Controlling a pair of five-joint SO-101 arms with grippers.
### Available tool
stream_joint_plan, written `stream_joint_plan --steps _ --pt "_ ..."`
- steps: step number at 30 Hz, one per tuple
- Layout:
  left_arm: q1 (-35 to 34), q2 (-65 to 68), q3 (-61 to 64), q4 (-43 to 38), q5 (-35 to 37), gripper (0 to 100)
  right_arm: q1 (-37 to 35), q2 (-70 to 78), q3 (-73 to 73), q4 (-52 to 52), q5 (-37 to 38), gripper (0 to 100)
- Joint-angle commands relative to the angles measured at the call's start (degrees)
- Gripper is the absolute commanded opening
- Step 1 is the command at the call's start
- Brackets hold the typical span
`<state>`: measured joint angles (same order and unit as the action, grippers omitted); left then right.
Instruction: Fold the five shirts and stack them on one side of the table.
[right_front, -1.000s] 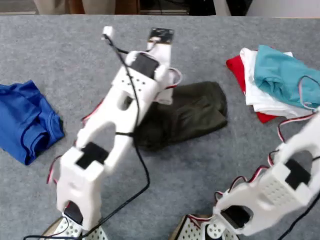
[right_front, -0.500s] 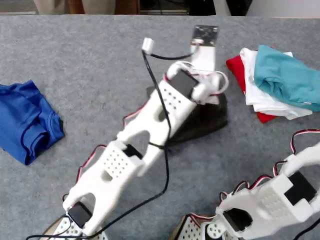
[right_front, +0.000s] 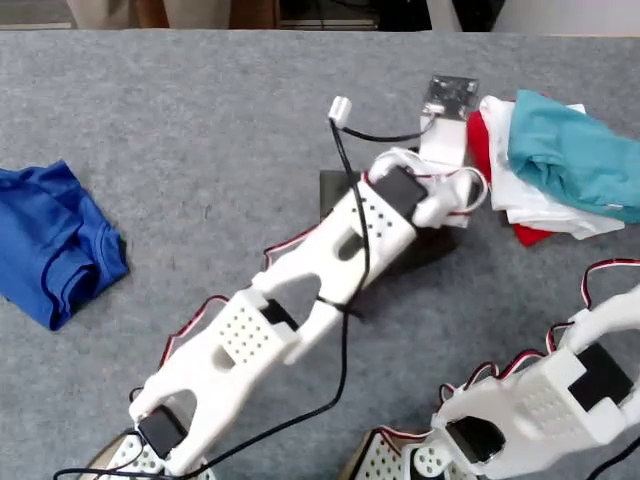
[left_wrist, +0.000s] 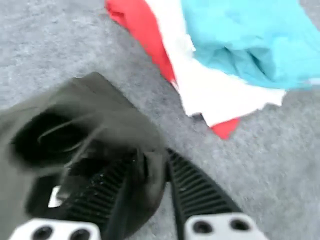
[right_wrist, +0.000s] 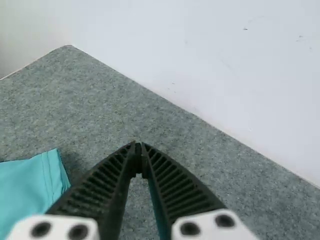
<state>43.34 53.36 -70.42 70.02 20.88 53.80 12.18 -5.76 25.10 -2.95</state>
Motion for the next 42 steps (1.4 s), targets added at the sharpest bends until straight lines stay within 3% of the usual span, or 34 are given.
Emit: stream_joint_plan --steps 1,8,11,17,25,29,38,42 --pt "-4.7 -1.1 0.6 -2.1 5.3 16 0.5 -2.9 -0.5 -1.1 0.0 0.9" --pt "-13.8 -1.7 -1.2 -0.6 8.5 20 -4.2 -3.2 -0.7 2.6 5.5 0.9" --pt "-16.5 -1.2 -3.3 4.8 8.5 15 -7.5 -5.2 -0.2 5.3 7.8 0.9" --pt "-14.9 2.2 -0.4 13.7 8.5 2 -14.8 -10.2 -0.5 13.7 13.5 0.8" --pt "-15.0 3.3 -3.8 23.6 8.5 10 -22.4 -15.7 -0.4 24.8 20.5 0.5" --pt "-16.9 3.5 -0.8 23.9 8.5 18 -23.5 -16.0 0.3 25.9 20.2 0.5" --pt "-17.9 3.5 6.4 20.8 5.5 19 -24.1 -16.1 0.4 26.2 20.4 0.5" --pt "-18.7 3.5 7.8 17.6 5.5 6 -24.1 -16.1 0.4 26.1 20.5 0.5"
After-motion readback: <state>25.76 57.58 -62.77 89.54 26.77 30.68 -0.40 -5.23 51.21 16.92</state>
